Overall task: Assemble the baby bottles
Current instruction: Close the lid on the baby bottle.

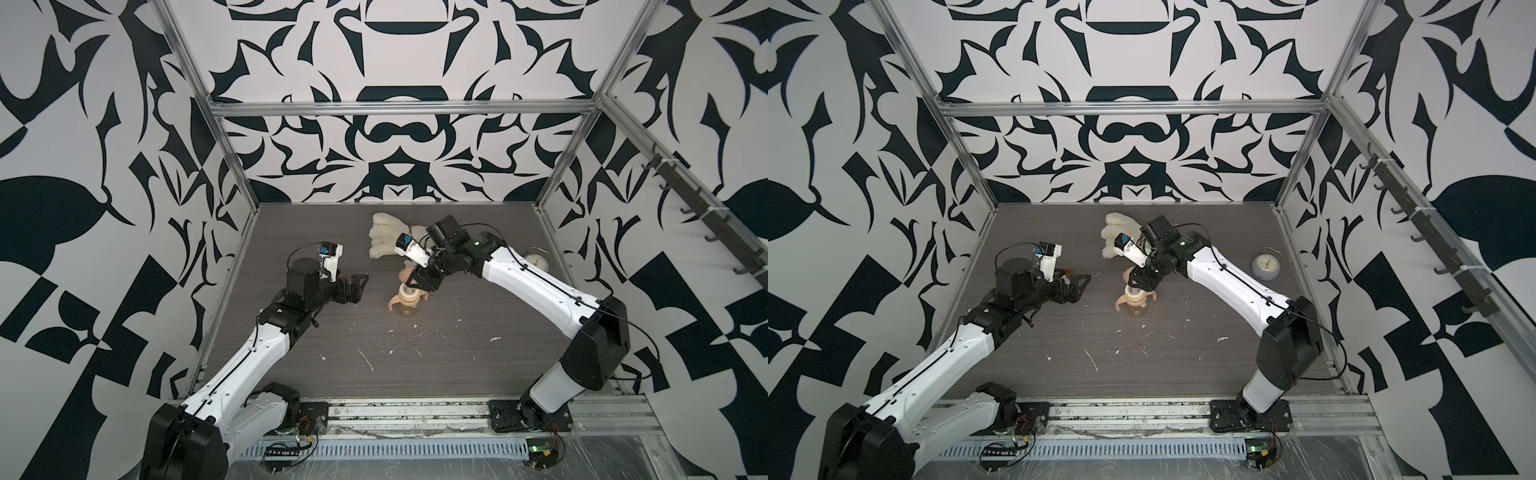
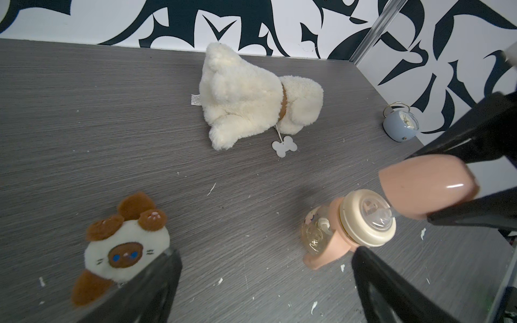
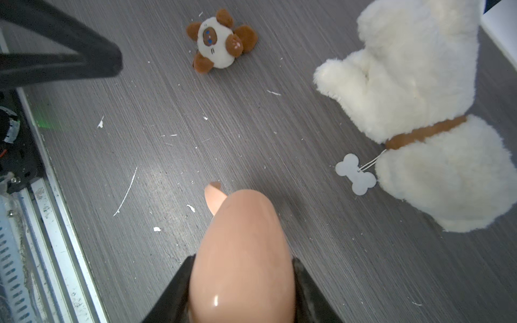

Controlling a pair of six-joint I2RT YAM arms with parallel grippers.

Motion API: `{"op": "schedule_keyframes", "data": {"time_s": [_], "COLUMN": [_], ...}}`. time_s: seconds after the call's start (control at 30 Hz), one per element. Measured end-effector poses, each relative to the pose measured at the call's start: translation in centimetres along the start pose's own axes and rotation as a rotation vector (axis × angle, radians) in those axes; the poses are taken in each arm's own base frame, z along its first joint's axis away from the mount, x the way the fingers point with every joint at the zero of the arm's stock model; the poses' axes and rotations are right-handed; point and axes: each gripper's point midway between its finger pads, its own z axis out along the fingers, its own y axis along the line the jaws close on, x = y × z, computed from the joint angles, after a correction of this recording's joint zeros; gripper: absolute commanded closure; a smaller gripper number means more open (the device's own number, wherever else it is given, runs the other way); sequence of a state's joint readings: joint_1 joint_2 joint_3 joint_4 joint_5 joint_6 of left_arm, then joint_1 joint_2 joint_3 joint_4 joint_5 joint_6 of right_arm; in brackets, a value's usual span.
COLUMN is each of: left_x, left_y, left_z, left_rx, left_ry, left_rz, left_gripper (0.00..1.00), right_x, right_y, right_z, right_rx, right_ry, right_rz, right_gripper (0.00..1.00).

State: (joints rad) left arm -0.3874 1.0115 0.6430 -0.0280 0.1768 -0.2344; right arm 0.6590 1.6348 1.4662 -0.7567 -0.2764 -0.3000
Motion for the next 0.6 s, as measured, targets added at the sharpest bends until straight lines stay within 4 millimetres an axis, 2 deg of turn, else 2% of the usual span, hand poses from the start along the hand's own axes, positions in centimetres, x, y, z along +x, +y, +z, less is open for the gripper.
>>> {"op": "schedule_keyframes", "data": {"time_s": [0.2, 0.6], "left_x": [0.0, 0.1], "left_y": [0.0, 0.0], "left_z": [0.0, 0.0], "left_rx": [0.0, -0.001], "left_ry": [0.0, 0.003], "left_rz": [0.003, 0.01], "left_gripper": [0.01, 0.01], "right_x": [0.8, 1.1], "right_y": [0.0, 0.5], "right_z": [1.2, 2.3], "right_rx": [-0.015, -0.035], "right_ry": [0.043, 0.081], "right_rz": [-0.004, -0.019], "right_gripper": [0.58, 0.58]}}
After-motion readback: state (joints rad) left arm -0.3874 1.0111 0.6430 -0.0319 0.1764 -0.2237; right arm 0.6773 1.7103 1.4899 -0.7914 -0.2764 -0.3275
